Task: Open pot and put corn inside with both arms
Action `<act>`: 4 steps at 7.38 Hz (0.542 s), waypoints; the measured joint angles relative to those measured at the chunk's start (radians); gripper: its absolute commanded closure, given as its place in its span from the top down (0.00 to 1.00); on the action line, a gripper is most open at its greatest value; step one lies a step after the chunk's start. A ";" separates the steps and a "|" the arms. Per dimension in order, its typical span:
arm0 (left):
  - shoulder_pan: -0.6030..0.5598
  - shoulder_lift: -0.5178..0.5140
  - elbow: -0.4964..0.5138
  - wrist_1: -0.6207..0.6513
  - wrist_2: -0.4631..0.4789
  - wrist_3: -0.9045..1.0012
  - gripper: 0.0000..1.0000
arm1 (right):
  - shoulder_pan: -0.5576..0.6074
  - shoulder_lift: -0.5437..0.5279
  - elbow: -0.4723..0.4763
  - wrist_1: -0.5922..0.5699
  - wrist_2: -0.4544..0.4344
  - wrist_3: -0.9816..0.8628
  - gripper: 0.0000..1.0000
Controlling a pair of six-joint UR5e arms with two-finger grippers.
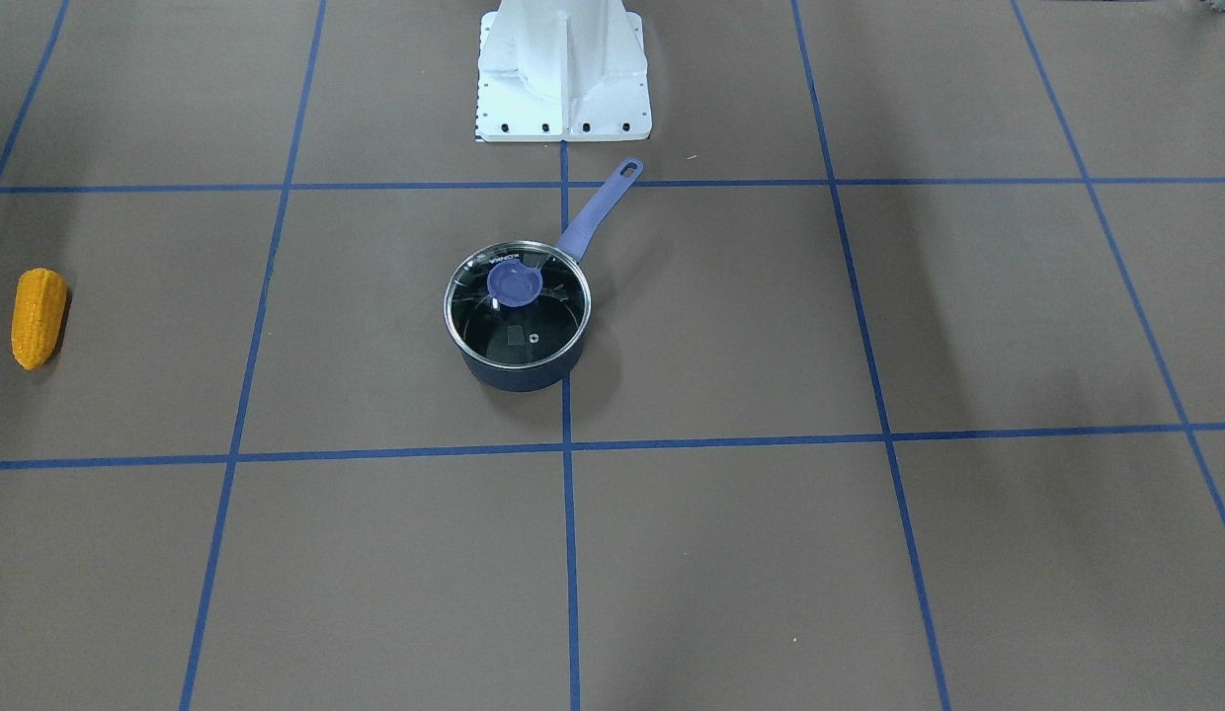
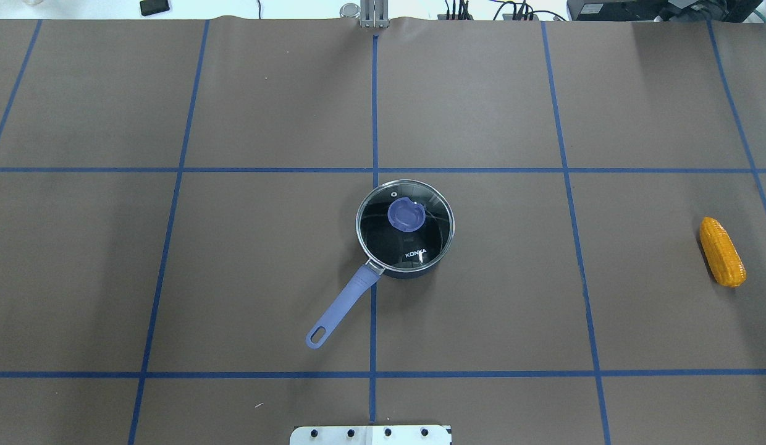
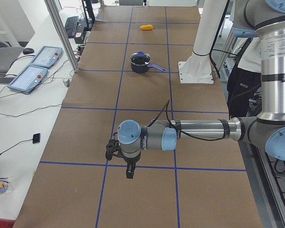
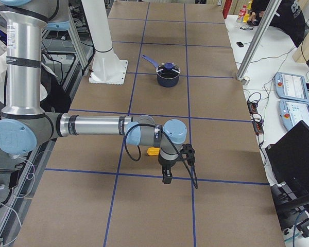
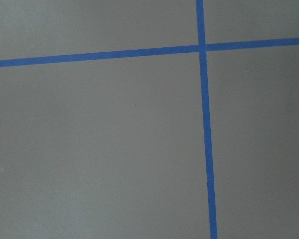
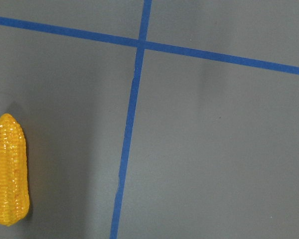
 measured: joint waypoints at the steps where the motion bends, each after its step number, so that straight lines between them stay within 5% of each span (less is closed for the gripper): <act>1: 0.000 0.004 -0.003 -0.017 -0.002 0.020 0.98 | 0.000 0.004 -0.002 0.028 0.000 0.000 1.00; 4: -0.001 -0.014 -0.009 -0.137 -0.003 0.032 0.98 | 0.000 0.002 -0.027 0.213 -0.001 0.001 1.00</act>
